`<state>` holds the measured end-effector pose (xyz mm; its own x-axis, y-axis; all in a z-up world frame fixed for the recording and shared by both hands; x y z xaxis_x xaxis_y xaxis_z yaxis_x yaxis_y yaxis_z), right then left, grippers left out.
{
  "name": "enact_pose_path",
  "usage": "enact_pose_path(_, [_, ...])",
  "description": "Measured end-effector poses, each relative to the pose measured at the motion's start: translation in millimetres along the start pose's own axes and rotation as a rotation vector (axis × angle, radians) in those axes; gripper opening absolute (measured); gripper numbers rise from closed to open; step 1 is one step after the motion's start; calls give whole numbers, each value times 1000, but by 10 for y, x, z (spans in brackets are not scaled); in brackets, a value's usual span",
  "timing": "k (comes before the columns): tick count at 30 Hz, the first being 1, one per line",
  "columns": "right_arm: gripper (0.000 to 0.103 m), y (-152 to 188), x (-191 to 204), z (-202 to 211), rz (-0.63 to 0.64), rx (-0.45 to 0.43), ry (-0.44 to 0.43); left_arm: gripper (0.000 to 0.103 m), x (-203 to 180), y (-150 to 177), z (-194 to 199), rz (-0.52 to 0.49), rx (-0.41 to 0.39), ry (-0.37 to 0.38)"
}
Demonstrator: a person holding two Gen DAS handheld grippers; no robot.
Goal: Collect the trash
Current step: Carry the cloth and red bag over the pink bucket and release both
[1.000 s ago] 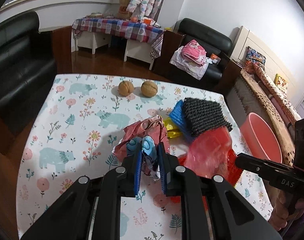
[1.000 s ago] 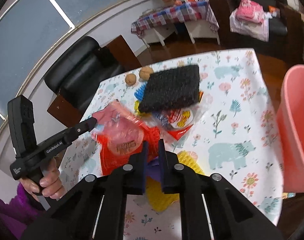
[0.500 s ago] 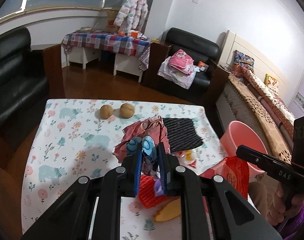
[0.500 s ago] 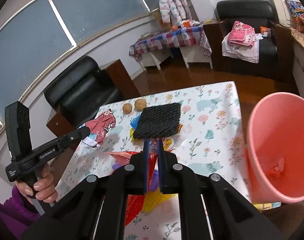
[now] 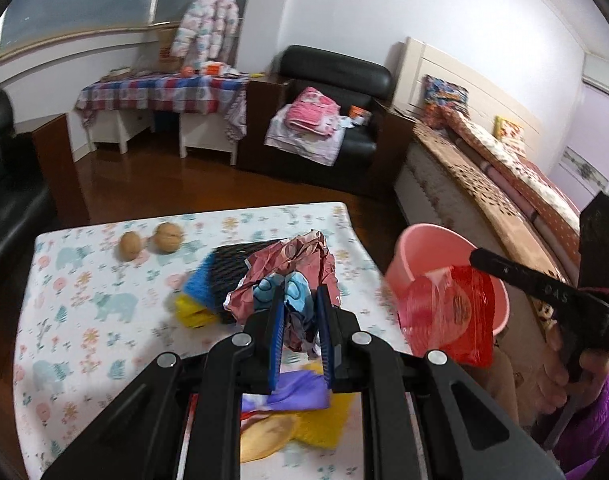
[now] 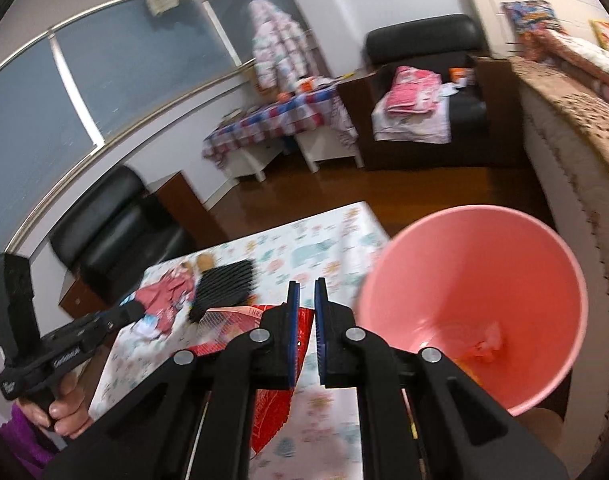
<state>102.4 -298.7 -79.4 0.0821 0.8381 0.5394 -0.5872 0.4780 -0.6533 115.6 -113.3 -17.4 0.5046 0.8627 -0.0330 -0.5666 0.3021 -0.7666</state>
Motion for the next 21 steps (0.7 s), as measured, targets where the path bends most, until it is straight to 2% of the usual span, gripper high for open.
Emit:
enact_pose_path(13, [8, -408, -832, 376, -86, -147, 163, 15, -817, -215, -423, -119, 31, 128])
enact_pose_path(21, [8, -462, -1161, 439, -109, -177, 248, 15, -1238, -255, -634, -178, 50, 205])
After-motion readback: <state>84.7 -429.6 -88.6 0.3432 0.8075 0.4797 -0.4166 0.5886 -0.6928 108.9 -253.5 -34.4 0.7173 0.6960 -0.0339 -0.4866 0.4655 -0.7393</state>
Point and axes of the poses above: each gripper's, at about its wrist camera, not at the fingertips, and z roughly against the way its jaws point, x to its left, y to its underside, the point moved 8 cm from there along -z, roughly the way its jaws point, and after that the axes turned 12 degrees about -z, right-handed, at the moved point
